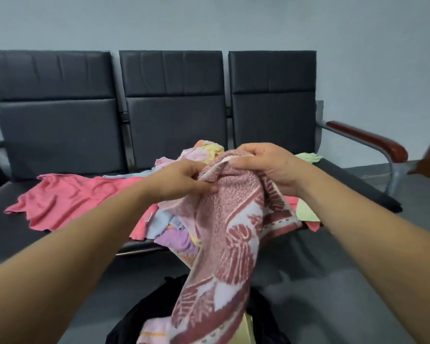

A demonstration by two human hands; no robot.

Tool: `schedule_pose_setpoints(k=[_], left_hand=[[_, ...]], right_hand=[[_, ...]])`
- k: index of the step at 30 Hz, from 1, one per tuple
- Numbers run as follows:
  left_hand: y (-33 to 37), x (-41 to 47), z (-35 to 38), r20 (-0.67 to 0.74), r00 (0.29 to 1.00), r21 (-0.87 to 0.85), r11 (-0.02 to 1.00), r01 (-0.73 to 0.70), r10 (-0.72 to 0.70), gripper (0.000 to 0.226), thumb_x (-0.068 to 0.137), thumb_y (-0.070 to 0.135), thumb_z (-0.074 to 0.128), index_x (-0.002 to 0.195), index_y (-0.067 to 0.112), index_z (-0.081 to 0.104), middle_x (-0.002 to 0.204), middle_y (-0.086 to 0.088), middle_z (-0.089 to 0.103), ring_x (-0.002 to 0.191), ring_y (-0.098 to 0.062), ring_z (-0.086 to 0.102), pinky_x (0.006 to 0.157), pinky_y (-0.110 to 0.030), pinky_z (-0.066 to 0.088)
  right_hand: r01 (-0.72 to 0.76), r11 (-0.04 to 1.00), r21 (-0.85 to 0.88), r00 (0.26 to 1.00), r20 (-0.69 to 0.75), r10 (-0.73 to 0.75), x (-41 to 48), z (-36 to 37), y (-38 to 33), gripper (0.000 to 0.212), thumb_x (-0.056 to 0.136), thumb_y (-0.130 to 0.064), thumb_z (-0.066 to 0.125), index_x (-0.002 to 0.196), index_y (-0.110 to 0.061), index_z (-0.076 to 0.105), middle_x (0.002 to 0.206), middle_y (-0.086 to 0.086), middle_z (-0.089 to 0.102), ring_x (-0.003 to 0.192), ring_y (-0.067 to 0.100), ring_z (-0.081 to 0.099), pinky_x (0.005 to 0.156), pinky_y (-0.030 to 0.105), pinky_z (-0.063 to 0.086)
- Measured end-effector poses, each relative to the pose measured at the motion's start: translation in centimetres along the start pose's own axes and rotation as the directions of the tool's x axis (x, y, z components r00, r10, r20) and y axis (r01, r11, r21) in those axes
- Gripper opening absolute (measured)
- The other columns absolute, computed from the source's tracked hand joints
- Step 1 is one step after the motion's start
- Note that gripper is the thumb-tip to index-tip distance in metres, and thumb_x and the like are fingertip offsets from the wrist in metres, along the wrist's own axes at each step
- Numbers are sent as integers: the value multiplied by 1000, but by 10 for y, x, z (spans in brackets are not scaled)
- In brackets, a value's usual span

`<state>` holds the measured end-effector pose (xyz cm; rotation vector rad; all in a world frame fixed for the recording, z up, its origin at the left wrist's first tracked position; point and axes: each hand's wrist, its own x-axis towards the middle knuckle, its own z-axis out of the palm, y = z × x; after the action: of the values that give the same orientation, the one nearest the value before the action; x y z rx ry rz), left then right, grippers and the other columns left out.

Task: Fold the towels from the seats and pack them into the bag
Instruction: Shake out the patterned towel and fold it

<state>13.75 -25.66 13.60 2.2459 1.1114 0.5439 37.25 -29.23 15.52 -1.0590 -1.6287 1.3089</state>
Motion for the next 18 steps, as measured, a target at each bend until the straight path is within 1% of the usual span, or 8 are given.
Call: schedule_pose_setpoints(k=[3, 5, 6, 8, 10, 13, 15, 18], left_hand=[[15, -14, -10, -119, 993, -104, 994, -15, 2, 42, 66, 49, 71, 87, 12, 69, 81, -10, 65, 78, -15, 58, 80, -41, 48], [22, -20, -19, -132, 991, -188, 982, -3, -23, 21, 70, 37, 76, 79, 19, 71, 72, 2, 63, 70, -10, 57, 71, -32, 44], [27, -23, -23, -84, 996, -192, 981, -3, -13, 12, 76, 30, 79, 72, 23, 70, 69, 7, 62, 65, -8, 56, 67, -28, 43], [35, -32, -34, 12, 1000, -119, 993, 14, -13, 18, 82, 24, 83, 71, 25, 68, 68, 9, 62, 63, -7, 56, 63, -24, 43], [39, -42, -41, 176, 981, -151, 983, 105, -78, 18, 82, 24, 82, 90, 13, 71, 85, 0, 72, 77, -16, 68, 72, -29, 53], [42, -56, -44, 488, 862, -233, 930, 283, -139, 30, 87, 11, 74, 111, -2, 64, 111, -21, 72, 100, -32, 72, 92, -43, 56], [43, -60, -37, 530, 839, -213, 938, 272, -122, 25, 87, 3, 71, 111, -1, 64, 111, -19, 73, 102, -30, 71, 98, -47, 55], [47, -58, -21, 417, 908, -288, 940, 180, -46, 35, 87, 3, 74, 119, 2, 59, 117, -15, 71, 110, -29, 68, 105, -49, 50]], right_hand=[[-167, 928, -333, 985, -4, 175, -16, -20, 5, 12, 86, -15, 78, 97, -15, 75, 92, 3, 78, 87, 20, 76, 80, 32, 60], [-250, 861, -444, 967, -62, 249, -25, -32, 21, 15, 85, -16, 80, 98, -11, 76, 94, 6, 79, 91, 25, 76, 87, 38, 60], [-263, 861, -436, 964, -77, 255, -29, -36, 28, 16, 85, -14, 79, 99, -7, 77, 96, 9, 79, 92, 27, 76, 89, 40, 59], [-240, 917, -319, 971, -95, 221, -37, -43, 40, 14, 87, -8, 76, 99, -2, 76, 99, 15, 77, 90, 28, 75, 87, 38, 60], [-177, 982, -70, 974, -154, 165, -44, -47, 42, 13, 89, -3, 71, 100, 3, 72, 99, 22, 74, 89, 30, 73, 84, 37, 61], [4, 976, 216, 968, -248, 51, -43, -47, 28, 14, 92, -3, 64, 102, 4, 69, 95, 22, 72, 87, 31, 68, 79, 36, 59], [95, 966, 241, 966, -258, -30, -42, -36, 8, 10, 93, -4, 64, 98, 1, 71, 91, 18, 70, 82, 28, 66, 78, 36, 56], [141, 982, 128, 976, -185, -116, -38, -8, -21, 10, 91, -3, 67, 98, 3, 70, 84, 13, 72, 75, 21, 69, 69, 31, 59]])
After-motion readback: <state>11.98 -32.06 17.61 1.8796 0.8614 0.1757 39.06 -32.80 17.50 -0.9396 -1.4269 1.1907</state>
